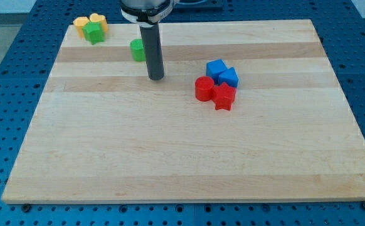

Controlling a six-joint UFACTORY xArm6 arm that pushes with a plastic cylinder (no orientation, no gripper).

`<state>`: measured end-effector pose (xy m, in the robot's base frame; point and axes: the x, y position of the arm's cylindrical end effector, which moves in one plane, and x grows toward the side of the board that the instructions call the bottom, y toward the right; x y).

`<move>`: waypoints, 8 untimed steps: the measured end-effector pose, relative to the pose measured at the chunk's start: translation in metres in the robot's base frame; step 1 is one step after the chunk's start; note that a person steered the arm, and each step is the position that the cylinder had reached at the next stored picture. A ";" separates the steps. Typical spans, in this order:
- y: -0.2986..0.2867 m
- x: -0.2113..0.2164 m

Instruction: Push the green circle closer to the blue cube

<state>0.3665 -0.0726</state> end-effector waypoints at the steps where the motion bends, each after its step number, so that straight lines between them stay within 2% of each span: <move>1: 0.000 0.000; 6: -0.069 -0.006; 7: -0.113 -0.006; 8: -0.160 -0.027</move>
<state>0.3392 -0.2325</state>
